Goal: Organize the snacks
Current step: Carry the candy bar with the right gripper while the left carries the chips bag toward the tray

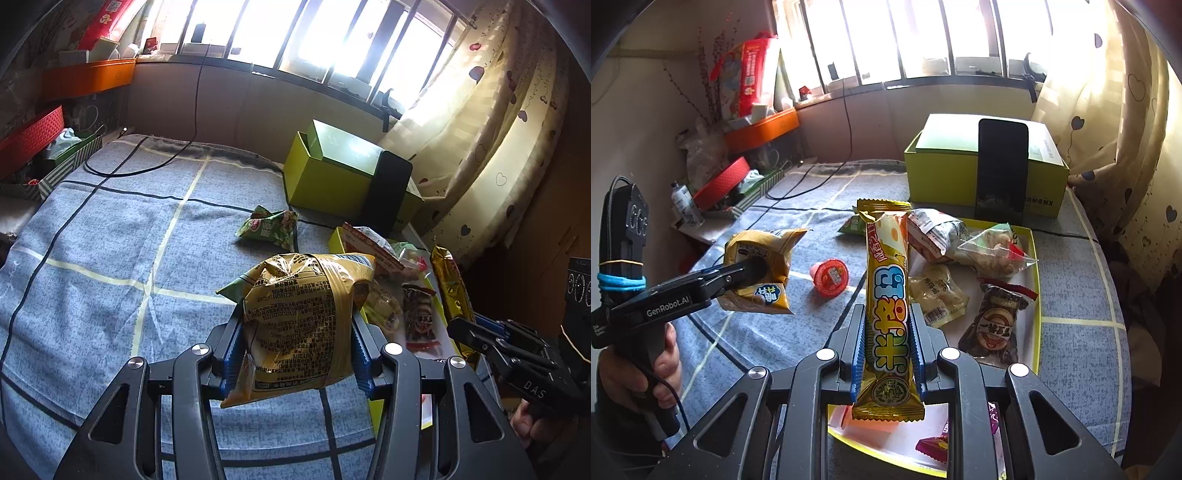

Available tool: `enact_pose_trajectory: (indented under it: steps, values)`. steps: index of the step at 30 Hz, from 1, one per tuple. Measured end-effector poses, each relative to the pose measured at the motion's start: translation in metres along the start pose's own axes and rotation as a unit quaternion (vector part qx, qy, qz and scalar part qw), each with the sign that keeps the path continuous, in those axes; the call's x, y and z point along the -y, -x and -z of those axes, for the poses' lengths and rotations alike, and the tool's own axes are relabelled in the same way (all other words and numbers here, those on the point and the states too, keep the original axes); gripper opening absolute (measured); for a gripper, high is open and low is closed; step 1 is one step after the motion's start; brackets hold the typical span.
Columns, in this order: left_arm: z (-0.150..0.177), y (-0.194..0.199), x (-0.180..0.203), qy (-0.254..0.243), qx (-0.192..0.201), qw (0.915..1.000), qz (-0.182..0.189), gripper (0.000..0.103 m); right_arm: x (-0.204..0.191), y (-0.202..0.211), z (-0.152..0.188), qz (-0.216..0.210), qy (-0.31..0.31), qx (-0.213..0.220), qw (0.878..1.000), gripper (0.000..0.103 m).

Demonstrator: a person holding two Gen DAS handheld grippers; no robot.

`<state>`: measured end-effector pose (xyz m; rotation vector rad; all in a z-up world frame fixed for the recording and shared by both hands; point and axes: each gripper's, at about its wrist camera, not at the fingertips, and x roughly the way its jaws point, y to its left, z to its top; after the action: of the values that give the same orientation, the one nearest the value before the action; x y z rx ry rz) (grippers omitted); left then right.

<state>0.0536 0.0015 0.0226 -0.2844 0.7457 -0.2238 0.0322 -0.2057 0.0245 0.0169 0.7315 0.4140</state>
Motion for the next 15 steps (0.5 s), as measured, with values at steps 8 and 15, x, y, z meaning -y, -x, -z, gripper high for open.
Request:
enact_pose_trajectory:
  steps: [8, 15]
  values:
    - [-0.001, -0.01, 0.029, -0.034, -0.014, 0.999, 0.025, 0.05, 0.019, 0.004, 0.002, 0.015, -0.02, 0.004, 1.0, 0.019]
    - [0.001, -0.019, 0.049, -0.058, -0.026, 0.9972, 0.039, 0.05, 0.041, 0.012, 0.005, 0.036, -0.045, 0.011, 0.998, 0.019]
